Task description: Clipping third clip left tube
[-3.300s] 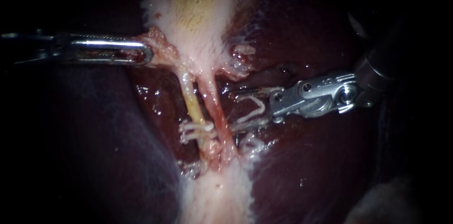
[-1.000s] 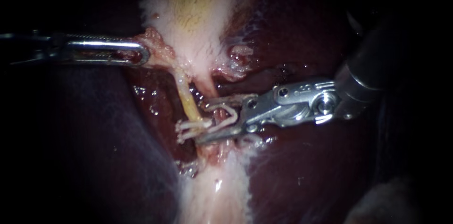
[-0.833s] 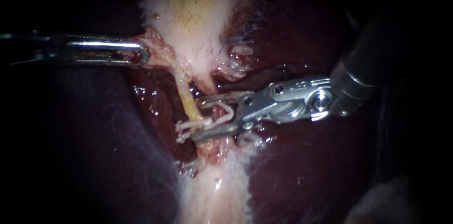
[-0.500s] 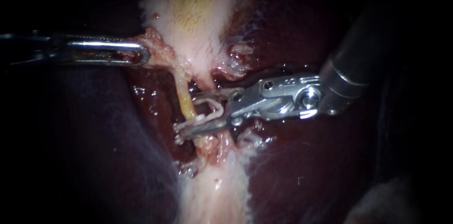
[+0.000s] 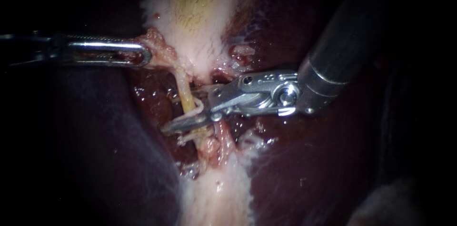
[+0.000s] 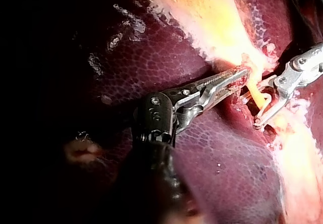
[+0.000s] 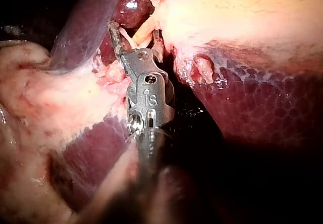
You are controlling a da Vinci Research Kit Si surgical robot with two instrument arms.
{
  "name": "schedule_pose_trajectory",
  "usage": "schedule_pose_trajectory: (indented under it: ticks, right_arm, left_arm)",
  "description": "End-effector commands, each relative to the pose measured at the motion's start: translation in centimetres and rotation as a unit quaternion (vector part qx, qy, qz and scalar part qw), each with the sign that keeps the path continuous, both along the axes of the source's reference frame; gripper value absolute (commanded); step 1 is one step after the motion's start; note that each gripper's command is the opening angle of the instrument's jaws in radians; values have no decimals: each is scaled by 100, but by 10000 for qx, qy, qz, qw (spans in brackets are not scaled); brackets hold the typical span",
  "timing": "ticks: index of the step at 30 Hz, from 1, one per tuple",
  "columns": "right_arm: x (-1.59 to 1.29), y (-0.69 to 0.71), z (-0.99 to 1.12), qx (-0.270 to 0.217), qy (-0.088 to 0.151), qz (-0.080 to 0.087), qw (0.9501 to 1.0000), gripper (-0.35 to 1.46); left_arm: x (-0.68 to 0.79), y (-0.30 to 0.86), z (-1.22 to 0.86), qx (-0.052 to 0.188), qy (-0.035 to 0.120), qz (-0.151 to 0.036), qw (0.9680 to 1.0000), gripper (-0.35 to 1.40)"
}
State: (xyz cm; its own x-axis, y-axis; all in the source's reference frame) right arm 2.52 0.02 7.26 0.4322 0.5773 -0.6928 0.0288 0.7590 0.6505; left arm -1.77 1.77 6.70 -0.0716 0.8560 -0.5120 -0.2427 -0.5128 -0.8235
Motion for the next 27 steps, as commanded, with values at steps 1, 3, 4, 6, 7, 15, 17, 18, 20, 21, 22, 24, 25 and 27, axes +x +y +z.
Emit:
schedule_pose_trajectory:
  ticks: [1, 3, 4, 6, 7, 15, 17, 18, 20, 21, 22, 24, 25, 27]
  right_arm:
    - [1, 1, 0, -1, -3, 0, 10000, 50]
    - [2, 2, 1, 1, 7, 14, 10000, 50]
    - [3, 3, 1, 4, 18, 26, 10000, 50]
    - [5, 5, 1, 11, 67, 61, 10000, 50]
    - [6, 6, 1, 15, 79, 71, 9999, 50]
    - [7, 18, -10, 77, 304, 210, 9993, 50]
    - [6, 22, -17, 105, 413, 268, 9987, 50]
    - [6, 24, -20, 112, 461, 308, 9984, 50]
    - [6, 26, -26, 148, 581, 345, 9976, 50]
    - [6, 27, -29, 184, 601, 368, 9973, 50]
    - [6, 27, -31, 203, 657, 363, 9970, 50]
    - [6, 27, -37, 258, 753, 374, 9961, 50]
    - [7, 27, -39, 294, 798, 380, 9957, 50]
    - [8, 26, -43, 366, 884, 340, 9948, 50]
  left_arm:
    - [0, 0, 0, -2, -1, 0, 10000, -35]
    - [0, 0, 0, -1, 0, 0, 10000, -35]
    - [0, 0, 0, -1, 0, 0, 10000, -35]
    - [0, 0, 0, -1, 0, 0, 10000, -35]
    - [0, 0, 0, -1, 0, 0, 10000, -35]
    - [2, 0, -1, -1, -3, 3, 10000, -35]
    - [2, -1, -1, -1, -3, 4, 10000, -35]
    - [2, -1, -1, -1, -3, 4, 10000, -35]
    - [2, -1, -1, -1, -4, 5, 10000, -35]
    - [3, -1, -1, -1, -4, 6, 10000, -35]
    - [3, -1, -1, -1, -5, 7, 10000, -35]
    - [4, -1, -1, -1, -6, 9, 10000, -35]
    - [4, -1, -1, -1, -7, 10, 10000, -35]
    - [5, -1, -1, -1, -8, 12, 10000, -35]
